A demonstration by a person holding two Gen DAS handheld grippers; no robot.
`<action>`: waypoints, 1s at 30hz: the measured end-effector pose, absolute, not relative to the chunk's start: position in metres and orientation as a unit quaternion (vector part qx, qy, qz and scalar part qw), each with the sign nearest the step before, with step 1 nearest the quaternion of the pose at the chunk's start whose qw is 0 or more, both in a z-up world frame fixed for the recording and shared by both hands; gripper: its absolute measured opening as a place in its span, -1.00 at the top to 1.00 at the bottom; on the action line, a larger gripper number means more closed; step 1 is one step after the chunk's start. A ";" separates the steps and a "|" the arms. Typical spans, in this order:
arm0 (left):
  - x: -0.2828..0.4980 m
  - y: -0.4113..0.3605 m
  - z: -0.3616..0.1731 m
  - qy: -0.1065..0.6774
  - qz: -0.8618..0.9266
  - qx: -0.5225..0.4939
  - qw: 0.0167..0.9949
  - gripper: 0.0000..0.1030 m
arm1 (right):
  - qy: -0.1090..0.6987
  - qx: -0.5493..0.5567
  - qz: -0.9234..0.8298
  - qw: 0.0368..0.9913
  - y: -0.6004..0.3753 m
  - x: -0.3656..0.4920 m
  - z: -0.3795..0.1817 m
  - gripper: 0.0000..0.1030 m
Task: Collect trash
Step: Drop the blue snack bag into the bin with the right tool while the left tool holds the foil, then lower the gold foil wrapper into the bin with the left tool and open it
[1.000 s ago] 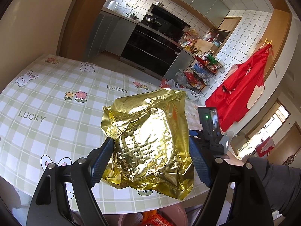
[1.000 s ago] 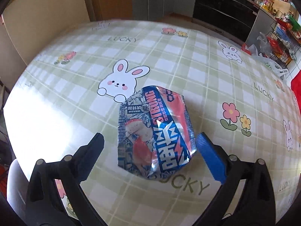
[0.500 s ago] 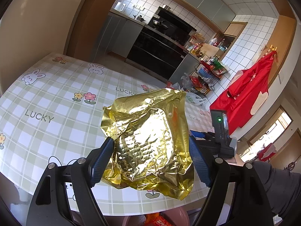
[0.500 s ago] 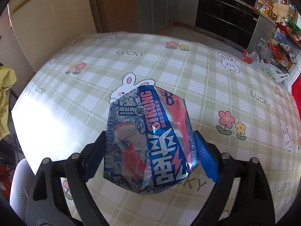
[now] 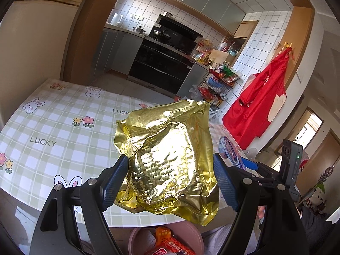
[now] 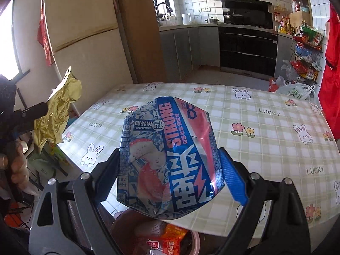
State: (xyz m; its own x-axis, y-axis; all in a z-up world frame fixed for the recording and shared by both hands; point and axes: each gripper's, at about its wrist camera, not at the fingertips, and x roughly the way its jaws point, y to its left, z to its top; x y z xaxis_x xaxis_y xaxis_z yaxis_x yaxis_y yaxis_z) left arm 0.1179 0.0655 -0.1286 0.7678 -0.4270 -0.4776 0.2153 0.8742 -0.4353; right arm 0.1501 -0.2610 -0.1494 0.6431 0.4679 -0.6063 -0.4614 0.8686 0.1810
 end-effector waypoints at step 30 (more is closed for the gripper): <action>0.059 0.018 -0.118 0.310 -0.231 -0.139 0.912 -0.51 | 0.307 0.090 0.221 0.921 -0.295 0.062 -0.142 -0.89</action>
